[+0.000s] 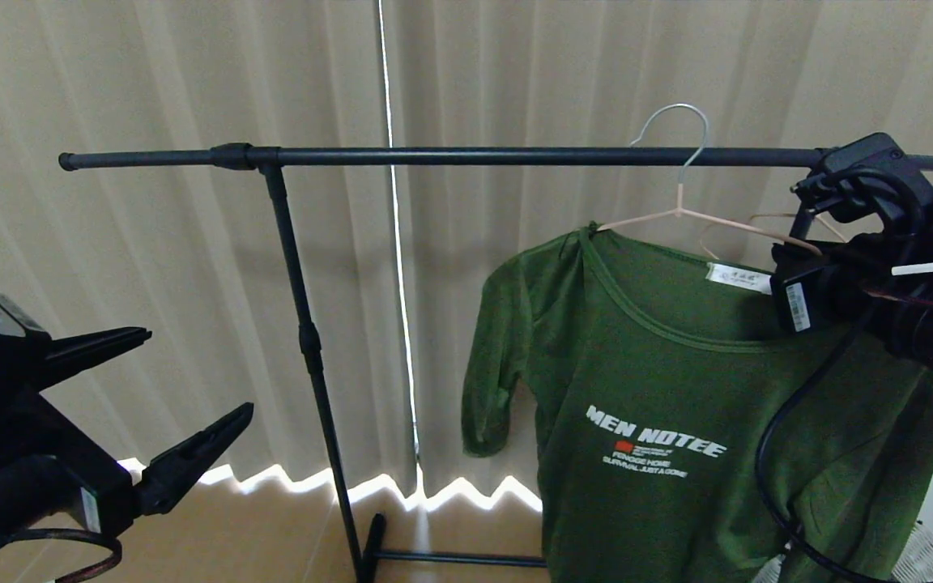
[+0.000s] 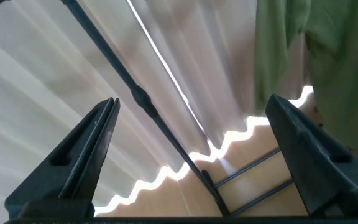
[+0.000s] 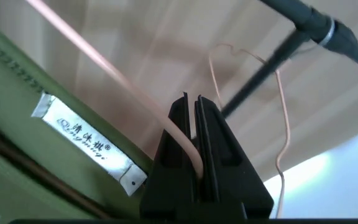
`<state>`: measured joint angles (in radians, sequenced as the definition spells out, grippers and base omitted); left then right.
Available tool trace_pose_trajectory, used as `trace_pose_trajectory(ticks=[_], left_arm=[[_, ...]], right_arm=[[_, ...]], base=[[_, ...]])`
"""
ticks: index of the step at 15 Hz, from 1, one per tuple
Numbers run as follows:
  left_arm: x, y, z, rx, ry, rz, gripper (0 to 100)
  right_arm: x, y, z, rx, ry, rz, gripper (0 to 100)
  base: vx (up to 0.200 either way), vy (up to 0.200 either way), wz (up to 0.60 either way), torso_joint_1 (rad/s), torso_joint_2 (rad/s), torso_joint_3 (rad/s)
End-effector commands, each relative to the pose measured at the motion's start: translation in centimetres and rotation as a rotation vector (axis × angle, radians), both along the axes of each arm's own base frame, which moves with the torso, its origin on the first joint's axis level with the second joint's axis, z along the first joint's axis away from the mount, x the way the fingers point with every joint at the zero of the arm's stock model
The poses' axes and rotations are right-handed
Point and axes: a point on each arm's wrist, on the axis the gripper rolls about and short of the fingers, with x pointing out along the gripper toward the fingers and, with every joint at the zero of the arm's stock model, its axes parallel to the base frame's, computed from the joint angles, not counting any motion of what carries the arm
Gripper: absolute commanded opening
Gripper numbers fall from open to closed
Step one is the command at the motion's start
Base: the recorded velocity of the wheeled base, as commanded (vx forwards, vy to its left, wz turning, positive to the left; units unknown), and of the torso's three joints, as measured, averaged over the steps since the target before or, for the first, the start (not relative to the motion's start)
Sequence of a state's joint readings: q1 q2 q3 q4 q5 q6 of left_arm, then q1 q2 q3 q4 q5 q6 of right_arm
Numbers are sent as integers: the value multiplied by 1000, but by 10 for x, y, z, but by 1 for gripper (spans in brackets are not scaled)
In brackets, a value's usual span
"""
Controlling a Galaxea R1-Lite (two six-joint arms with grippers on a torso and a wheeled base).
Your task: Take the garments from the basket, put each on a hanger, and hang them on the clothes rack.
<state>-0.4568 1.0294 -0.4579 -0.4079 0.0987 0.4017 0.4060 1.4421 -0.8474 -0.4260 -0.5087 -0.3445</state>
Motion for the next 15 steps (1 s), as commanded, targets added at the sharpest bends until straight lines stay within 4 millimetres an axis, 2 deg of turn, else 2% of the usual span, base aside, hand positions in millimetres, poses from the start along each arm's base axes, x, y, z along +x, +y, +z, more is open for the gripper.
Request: trace_pose_trajectory(ticks=[1, 8, 15], left_arm=[[0, 0, 0, 1, 0, 4, 100], [0, 0, -3, 9, 7, 0, 100], [-6, 3, -2, 4, -12, -1, 100]], right_arm=[[3, 0, -3, -3, 8, -8, 0], [23, -9, -12, -1, 31, -79, 0], [58, 0, -29, -6, 71, -198, 0]], base=[[200, 0, 0, 2, 2, -2], [200, 0, 0, 1, 4, 6], [0, 0, 0, 0, 0, 0]])
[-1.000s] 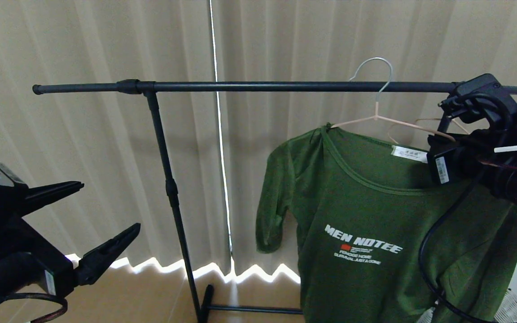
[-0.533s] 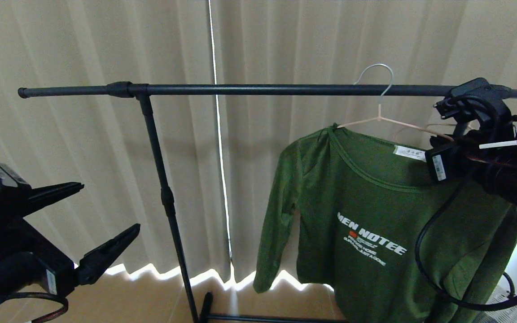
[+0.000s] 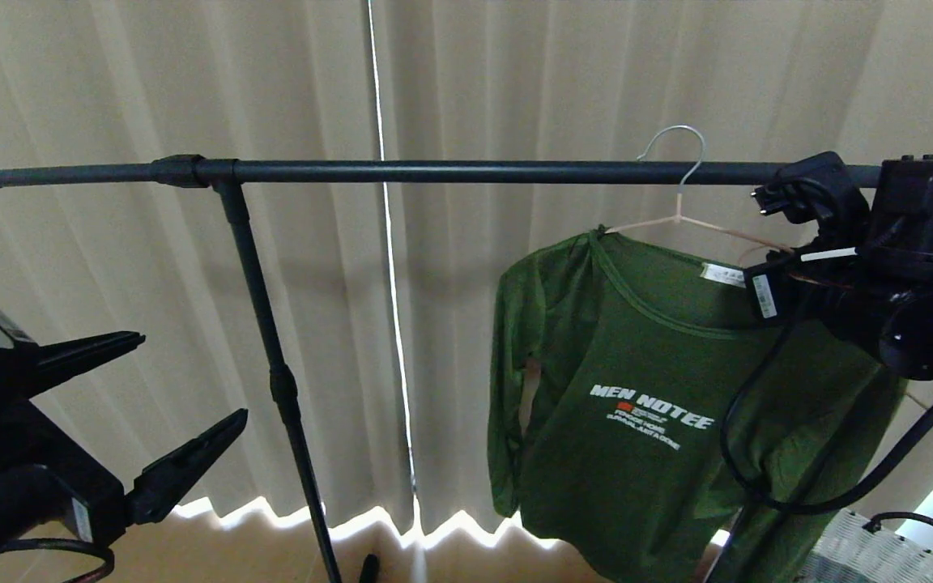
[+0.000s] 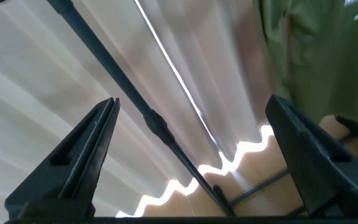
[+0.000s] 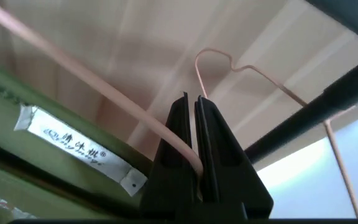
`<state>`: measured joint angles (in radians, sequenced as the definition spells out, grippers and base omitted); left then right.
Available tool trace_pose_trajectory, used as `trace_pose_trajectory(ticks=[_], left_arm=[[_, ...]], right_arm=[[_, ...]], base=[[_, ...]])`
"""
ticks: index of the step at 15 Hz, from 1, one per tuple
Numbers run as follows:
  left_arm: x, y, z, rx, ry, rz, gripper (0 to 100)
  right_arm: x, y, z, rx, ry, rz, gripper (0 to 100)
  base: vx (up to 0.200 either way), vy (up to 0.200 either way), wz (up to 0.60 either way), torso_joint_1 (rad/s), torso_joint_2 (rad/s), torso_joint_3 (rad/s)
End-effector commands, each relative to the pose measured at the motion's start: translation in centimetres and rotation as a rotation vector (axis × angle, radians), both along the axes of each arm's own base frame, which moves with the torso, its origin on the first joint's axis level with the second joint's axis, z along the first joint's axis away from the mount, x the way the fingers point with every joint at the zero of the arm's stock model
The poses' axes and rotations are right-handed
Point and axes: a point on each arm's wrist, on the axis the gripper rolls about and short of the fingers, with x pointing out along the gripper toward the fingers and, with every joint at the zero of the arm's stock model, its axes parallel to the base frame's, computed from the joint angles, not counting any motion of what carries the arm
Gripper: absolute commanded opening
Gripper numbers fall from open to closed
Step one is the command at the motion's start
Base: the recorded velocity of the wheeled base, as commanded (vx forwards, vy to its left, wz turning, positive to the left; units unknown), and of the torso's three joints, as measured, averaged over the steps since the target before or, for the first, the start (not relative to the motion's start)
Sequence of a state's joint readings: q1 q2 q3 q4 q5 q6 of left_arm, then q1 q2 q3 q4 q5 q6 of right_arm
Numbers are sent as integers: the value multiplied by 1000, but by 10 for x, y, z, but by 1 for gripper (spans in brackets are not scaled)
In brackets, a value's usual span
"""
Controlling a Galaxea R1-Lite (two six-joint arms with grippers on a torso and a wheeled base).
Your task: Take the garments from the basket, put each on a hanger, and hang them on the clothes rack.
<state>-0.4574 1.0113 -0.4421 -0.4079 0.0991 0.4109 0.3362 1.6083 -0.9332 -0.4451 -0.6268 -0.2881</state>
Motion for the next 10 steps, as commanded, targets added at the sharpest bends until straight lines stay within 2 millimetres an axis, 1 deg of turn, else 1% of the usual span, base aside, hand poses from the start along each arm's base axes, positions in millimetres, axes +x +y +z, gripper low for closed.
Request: trace_pose_trajectory(ticks=[1, 3, 6, 7, 10], left_arm=[[-4, 2, 0, -4, -9, 1, 100], [-6, 3, -3, -5, -7, 1, 100], [-8, 4, -4, -7, -4, 3, 100], [-8, 4, -4, -6, -3, 5, 100], [-8, 4, -4, -6, -3, 8, 100]], right_arm=[[11, 5, -13, -14, 40, 1, 0], [9, 7, -14, -15, 45, 8, 0], [4, 18, -16, -20, 54, 50, 0], [0, 26, -17, -22, 56, 77, 0], [-2, 33, -20, -28, 66, 102, 0]], base=[[0, 0, 0, 0, 0, 0], [0, 0, 0, 0, 0, 0], [0, 0, 0, 0, 0, 0], [0, 0, 0, 0, 0, 0], [0, 0, 0, 0, 0, 0]])
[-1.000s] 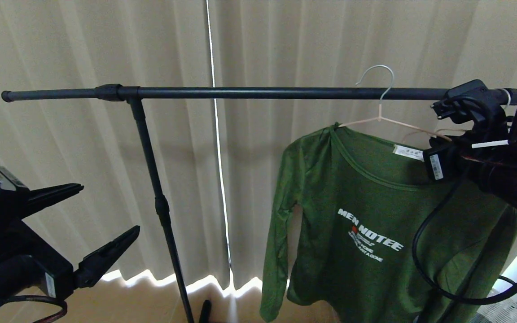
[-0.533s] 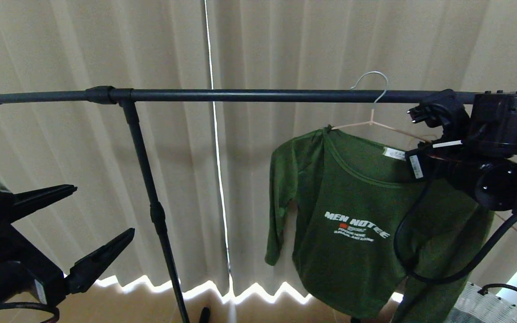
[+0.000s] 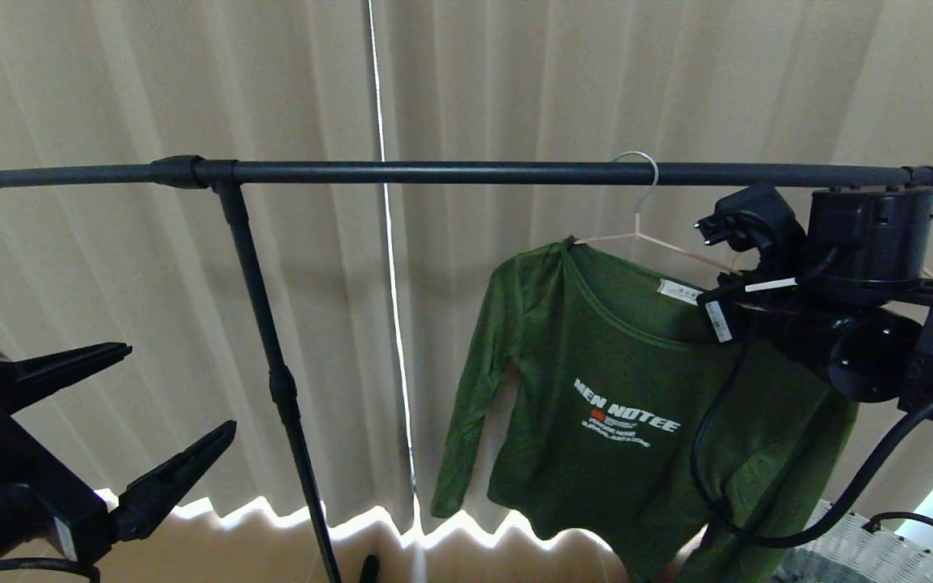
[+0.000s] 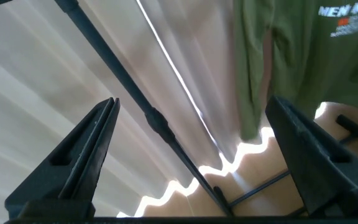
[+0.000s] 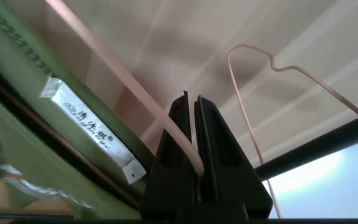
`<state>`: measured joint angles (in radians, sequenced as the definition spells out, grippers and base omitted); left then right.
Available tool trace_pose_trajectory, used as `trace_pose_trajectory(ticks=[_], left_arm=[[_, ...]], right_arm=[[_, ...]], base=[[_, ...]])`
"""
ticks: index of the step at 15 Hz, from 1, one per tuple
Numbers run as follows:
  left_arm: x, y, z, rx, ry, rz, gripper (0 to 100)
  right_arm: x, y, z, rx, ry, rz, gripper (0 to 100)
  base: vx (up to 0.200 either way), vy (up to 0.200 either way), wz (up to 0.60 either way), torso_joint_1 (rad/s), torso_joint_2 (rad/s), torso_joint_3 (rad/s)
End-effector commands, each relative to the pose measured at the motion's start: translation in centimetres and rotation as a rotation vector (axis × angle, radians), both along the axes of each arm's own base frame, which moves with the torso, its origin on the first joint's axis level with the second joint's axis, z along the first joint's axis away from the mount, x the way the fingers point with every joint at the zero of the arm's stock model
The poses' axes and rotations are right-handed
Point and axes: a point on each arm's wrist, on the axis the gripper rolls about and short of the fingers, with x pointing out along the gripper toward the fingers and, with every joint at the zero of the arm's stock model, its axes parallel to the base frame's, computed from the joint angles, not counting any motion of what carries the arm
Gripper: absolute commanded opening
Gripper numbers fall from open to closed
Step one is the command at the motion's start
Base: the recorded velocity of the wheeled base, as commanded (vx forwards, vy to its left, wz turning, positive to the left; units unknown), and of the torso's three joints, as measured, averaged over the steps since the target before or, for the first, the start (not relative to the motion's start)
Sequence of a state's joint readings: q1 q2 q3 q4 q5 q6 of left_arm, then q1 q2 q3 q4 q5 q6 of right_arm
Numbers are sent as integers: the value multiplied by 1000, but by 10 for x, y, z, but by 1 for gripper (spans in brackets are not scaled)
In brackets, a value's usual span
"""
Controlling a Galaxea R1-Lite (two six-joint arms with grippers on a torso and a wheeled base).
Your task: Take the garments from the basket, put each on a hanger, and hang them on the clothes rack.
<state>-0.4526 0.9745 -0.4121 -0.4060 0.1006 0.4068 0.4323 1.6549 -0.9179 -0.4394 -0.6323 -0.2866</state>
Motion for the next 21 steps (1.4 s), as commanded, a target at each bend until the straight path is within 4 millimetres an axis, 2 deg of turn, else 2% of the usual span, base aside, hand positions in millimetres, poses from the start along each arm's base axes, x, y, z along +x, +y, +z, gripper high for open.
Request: trace_pose_trajectory(ticks=[1, 2, 3, 5, 8, 13, 14, 17, 21], left_arm=[[0, 0, 0, 0, 0, 1, 100], [0, 0, 0, 0, 0, 2, 100], [0, 0, 0, 0, 0, 4, 100], [0, 1, 0, -2, -2, 7, 100], [-1, 2, -2, -1, 4, 13, 100], [-6, 10, -7, -3, 1, 59, 100], [-6, 10, -7, -3, 1, 61, 100], [-15, 21, -16, -4, -2, 130, 100], [-30, 32, -28, -9, -12, 193, 100]], right_arm=[[-1, 6, -2, -3, 6, 21, 0], [-2, 7, -1, -2, 4, 25, 0], [-3, 7, -1, -1, 3, 27, 100], [-6, 6, 0, 5, -1, 33, 100], [-22, -1, -3, 40, 11, 77, 100], [-53, -10, 6, 189, 7, 320, 100], [-54, -10, 6, 190, 8, 324, 100], [-74, -19, 13, 221, -18, 399, 100], [-78, -20, 14, 251, -92, 457, 100]], base=[[0, 0, 0, 0, 0, 0], [0, 0, 0, 0, 0, 0], [0, 0, 0, 0, 0, 0], [0, 0, 0, 0, 0, 0], [0, 0, 0, 0, 0, 0], [0, 0, 0, 0, 0, 0], [0, 0, 0, 0, 0, 0], [0, 0, 0, 0, 0, 0], [0, 0, 0, 0, 0, 0]])
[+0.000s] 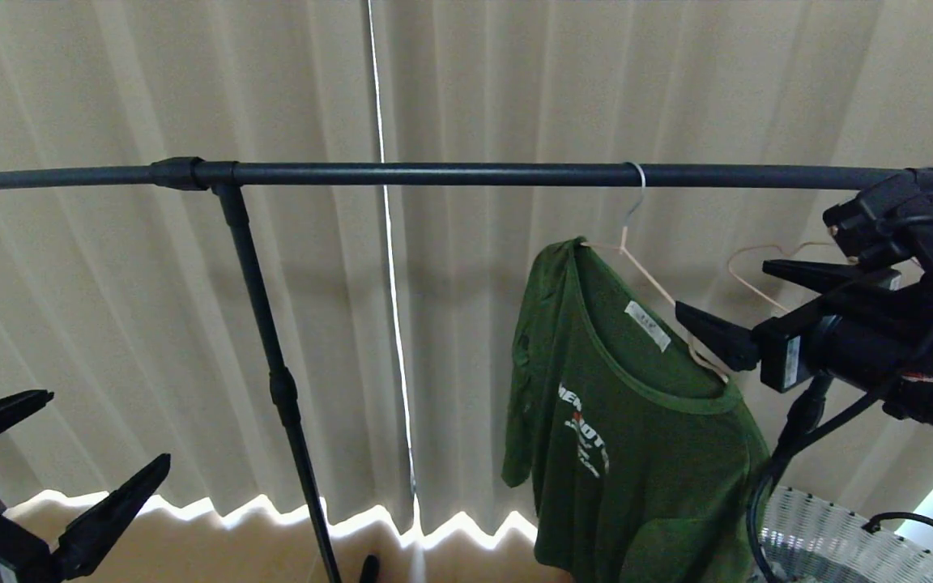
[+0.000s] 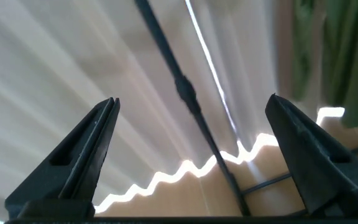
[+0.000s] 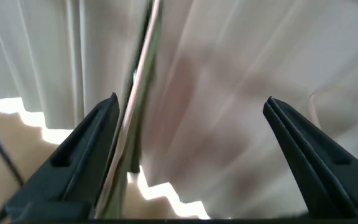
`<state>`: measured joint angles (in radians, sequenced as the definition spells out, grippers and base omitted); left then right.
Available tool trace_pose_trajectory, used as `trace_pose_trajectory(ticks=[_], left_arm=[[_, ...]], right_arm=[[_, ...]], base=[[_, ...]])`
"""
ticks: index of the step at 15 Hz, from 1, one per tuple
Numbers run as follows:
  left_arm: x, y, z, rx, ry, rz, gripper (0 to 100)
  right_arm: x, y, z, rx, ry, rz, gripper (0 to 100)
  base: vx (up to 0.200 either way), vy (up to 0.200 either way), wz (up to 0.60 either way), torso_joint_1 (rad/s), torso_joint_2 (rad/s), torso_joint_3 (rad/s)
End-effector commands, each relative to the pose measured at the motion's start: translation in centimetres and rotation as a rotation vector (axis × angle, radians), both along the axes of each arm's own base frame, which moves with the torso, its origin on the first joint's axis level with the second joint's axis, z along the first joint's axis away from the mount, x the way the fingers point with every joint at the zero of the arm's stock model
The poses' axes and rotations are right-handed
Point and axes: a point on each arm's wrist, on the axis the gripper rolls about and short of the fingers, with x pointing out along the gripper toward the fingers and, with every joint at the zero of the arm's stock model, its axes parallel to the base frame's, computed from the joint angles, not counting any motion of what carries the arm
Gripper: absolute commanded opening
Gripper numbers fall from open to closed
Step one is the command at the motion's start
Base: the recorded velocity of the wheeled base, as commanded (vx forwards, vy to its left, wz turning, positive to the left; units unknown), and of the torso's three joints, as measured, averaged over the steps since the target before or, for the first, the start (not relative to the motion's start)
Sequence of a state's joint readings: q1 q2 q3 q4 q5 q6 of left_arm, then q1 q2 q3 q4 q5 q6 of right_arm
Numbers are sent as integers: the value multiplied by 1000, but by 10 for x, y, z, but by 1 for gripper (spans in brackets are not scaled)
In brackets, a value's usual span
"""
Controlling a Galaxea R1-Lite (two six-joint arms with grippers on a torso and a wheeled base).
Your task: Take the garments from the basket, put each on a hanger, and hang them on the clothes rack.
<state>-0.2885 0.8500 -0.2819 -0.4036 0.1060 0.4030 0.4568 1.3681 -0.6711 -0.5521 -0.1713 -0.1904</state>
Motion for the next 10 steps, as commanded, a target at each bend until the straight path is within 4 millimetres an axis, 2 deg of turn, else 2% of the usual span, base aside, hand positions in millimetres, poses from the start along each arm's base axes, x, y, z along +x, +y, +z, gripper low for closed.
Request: trace_pose_trajectory(ticks=[1, 3, 4, 5, 9, 10], left_arm=[[-8, 4, -3, -7, -21, 23, 100], [-23, 11, -13, -23, -42, 68, 100], [-23, 11, -13, -23, -42, 69, 100], [-35, 15, -25, -24, -51, 89, 100], [-57, 23, -51, -30, -82, 187, 100], [-64, 25, -58, -37, -109, 246, 100]], right_arm=[[-3, -1, -2, 1, -4, 1, 100], [-12, -6, 0, 21, -53, -4, 100], [-13, -7, 0, 21, -54, -6, 100], [-28, -15, 4, 29, -79, -16, 100], [-46, -40, -2, 25, -90, -116, 100], [-53, -50, -8, 18, -79, -162, 100]], base=[[-200, 0, 0, 2, 2, 2], [-200, 0, 0, 5, 2, 2], [-200, 0, 0, 2, 2, 2], [-200, 0, 0, 12, 12, 2], [-200, 0, 0, 0, 1, 2], [0, 0, 0, 0, 0, 0]])
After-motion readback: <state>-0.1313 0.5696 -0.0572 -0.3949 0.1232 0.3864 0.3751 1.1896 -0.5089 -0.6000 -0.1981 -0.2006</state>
